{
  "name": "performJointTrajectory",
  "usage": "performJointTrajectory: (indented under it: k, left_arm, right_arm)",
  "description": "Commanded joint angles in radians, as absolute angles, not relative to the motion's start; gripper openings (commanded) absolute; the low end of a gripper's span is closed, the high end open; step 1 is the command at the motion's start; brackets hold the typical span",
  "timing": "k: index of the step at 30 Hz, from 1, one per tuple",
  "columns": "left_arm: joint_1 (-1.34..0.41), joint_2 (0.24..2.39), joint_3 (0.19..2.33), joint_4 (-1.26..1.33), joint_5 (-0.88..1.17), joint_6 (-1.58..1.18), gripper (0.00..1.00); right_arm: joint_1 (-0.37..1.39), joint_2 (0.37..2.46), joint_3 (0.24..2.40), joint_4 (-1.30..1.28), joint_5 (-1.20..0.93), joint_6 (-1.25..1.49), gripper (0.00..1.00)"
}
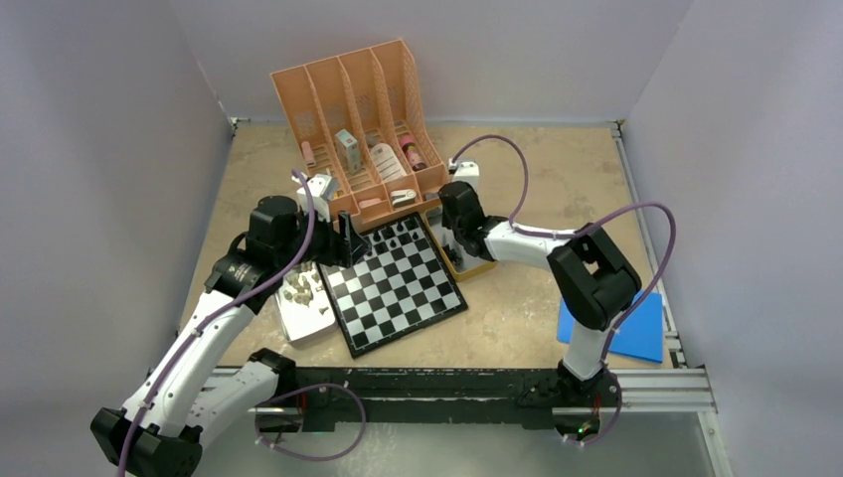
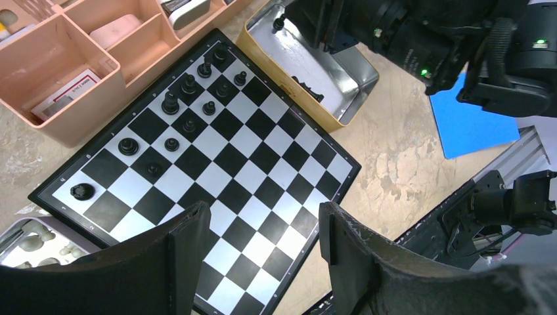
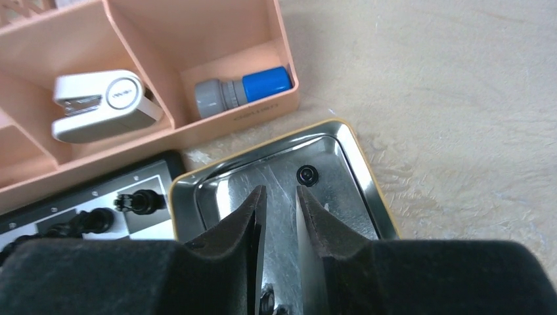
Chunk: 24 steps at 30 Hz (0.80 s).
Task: Set up the chess pieces on the board
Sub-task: Pick up the chess piece from the storage box.
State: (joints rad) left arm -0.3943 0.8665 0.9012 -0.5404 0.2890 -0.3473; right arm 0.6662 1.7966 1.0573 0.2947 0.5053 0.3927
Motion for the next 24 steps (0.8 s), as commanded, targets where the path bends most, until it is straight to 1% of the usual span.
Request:
performJointTrajectory:
  k: [1, 8, 24]
  left_arm:
    - [-0.397, 0.861, 0.894, -0.504, 0.302, -0.344, 0.61]
    - [-0.397, 0.856, 0.893, -0.505, 0.296, -0.344, 0.61]
    - [-0.397, 0.853, 0.891, -0.506, 0.291, -0.342, 0.62]
  right_arm:
    - [0.661, 1.845, 1.116, 0.262, 0.529, 0.406, 0.26]
    - [0.66, 1.895, 1.14, 0.227, 0.597, 0.402, 0.26]
    - [0.635, 1.951, 1.185, 0.252, 0.588, 0.385, 0.27]
